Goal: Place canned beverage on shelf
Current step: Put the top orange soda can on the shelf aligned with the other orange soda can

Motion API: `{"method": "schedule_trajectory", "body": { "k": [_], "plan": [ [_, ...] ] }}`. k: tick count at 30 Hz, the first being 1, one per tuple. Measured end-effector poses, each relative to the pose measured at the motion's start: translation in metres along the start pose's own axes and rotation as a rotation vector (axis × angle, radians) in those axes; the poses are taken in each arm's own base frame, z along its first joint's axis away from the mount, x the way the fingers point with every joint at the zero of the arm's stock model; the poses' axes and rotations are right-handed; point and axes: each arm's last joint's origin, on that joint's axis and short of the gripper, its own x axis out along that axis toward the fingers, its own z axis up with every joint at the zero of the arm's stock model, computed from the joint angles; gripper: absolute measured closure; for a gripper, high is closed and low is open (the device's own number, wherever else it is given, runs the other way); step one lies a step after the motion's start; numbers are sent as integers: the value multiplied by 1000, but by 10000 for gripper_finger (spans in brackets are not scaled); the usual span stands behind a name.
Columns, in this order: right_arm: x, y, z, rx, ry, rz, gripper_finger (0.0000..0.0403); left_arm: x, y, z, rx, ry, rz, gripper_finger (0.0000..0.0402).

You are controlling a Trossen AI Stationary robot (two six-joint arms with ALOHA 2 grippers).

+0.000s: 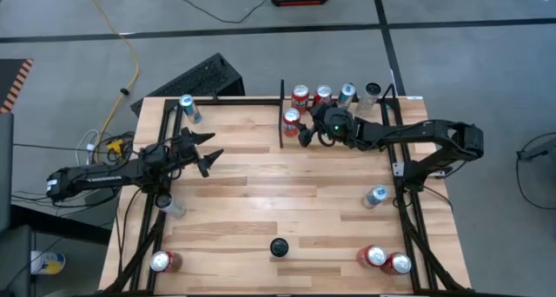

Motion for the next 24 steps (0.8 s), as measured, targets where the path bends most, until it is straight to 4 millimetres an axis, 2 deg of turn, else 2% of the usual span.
{"method": "schedule_trajectory", "body": {
  "k": [7,17,24],
  "plan": [
    [0,0,0,-1,2,1,58,0,0,-5,-55,54,-3,68],
    [0,0,-1,-26,10,24,58,-3,3,-23,5,228,19,68],
    [-4,5,-1,-31,12,41,58,-3,3,-23,53,250,11,68]
  ]
}}
